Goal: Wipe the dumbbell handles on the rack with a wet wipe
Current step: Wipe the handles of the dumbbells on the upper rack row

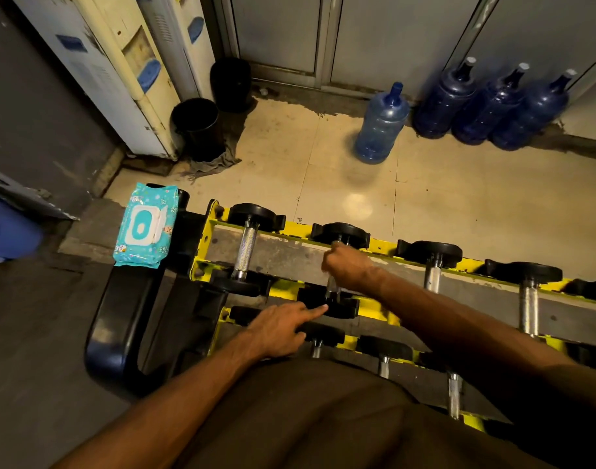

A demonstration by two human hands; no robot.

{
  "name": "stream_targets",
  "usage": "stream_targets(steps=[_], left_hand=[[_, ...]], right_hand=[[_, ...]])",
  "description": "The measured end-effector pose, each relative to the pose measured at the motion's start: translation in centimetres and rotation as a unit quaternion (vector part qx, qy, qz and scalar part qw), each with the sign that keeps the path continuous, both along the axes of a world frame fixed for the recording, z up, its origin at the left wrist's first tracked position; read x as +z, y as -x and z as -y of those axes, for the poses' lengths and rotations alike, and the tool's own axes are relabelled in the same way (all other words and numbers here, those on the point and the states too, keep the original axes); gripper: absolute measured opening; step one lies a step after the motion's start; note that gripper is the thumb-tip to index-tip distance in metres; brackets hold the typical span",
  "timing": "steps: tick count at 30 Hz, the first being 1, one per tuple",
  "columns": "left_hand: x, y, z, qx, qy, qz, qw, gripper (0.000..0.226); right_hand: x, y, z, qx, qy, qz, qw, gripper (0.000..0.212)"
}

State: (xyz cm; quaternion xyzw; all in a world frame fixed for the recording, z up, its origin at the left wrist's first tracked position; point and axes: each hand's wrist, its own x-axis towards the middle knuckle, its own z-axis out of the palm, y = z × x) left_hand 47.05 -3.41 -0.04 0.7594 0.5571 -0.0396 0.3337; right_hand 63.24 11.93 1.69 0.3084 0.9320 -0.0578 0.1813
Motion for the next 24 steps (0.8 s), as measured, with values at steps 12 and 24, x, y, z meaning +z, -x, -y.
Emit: stream_targets(steps=[12, 24], left_hand=[[1.0, -0.3, -0.5, -0.016, -0.041, -0.01, 0.999, 0.065], [1.3, -0.1, -1.9, -0.024, -0.045, -0.009, 0.999, 0.058]], right_hand=[[-2.1, -2.4, 1.2, -0.376, 0.036, -0.323, 0.867, 0.011], [-3.1, -0.3, -0.9, -0.728, 0.382, -0.459, 0.337, 0.021]])
